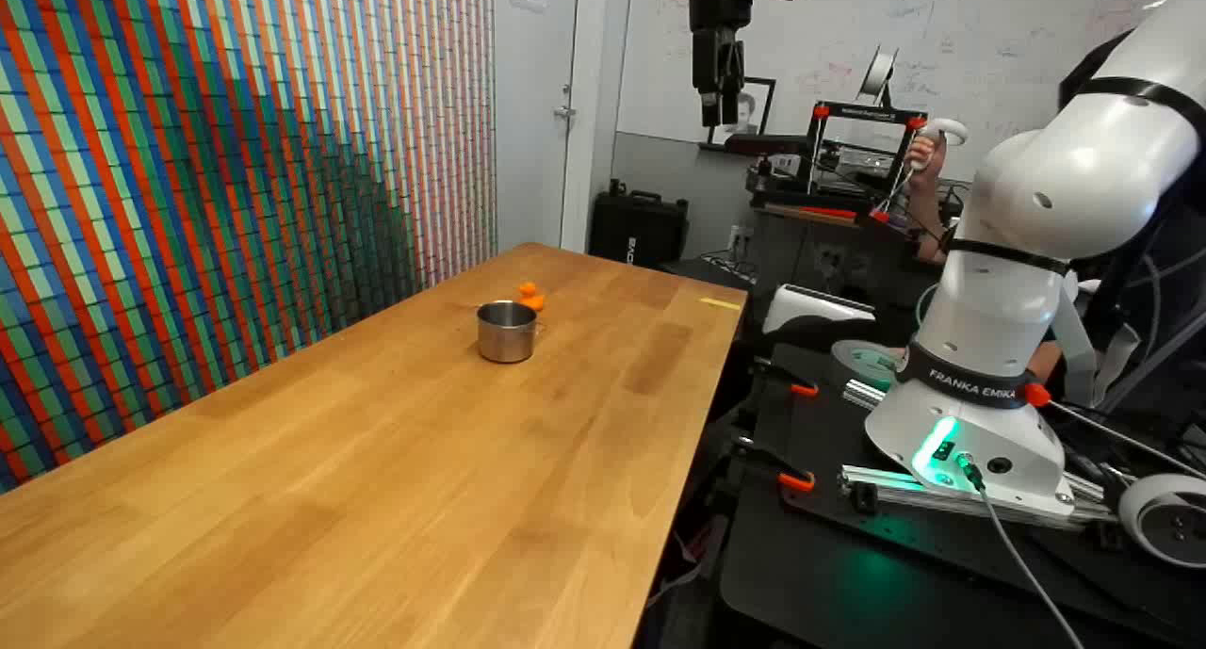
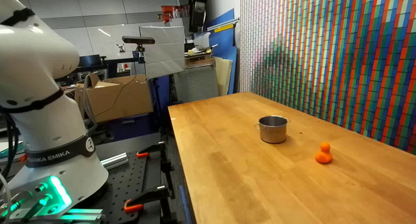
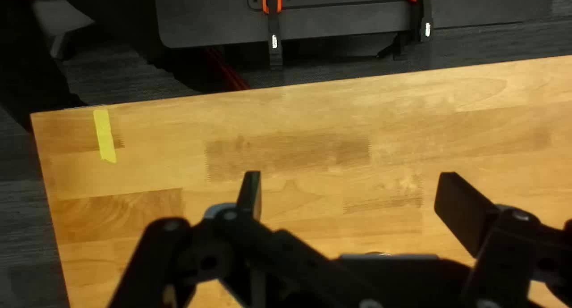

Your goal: Put the orange rubber duck in the pot

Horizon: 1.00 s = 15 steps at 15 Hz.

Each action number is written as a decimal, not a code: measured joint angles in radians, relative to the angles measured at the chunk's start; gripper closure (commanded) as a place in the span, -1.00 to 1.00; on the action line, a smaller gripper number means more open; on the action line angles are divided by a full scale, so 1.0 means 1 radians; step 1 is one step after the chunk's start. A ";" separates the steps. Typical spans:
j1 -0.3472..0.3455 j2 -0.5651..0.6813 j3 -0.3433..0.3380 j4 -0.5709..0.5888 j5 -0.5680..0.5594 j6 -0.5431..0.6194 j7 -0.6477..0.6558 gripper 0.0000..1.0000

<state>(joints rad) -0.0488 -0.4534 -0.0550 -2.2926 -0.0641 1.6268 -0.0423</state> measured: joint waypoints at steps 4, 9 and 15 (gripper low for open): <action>0.000 -0.002 0.000 0.006 0.000 0.001 0.000 -1.00; 0.002 0.027 0.003 0.005 0.001 0.044 0.001 -1.00; 0.004 0.268 -0.001 0.098 0.008 0.288 -0.001 -1.00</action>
<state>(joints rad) -0.0444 -0.1855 -0.0563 -2.1949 -0.0558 1.9143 -0.0434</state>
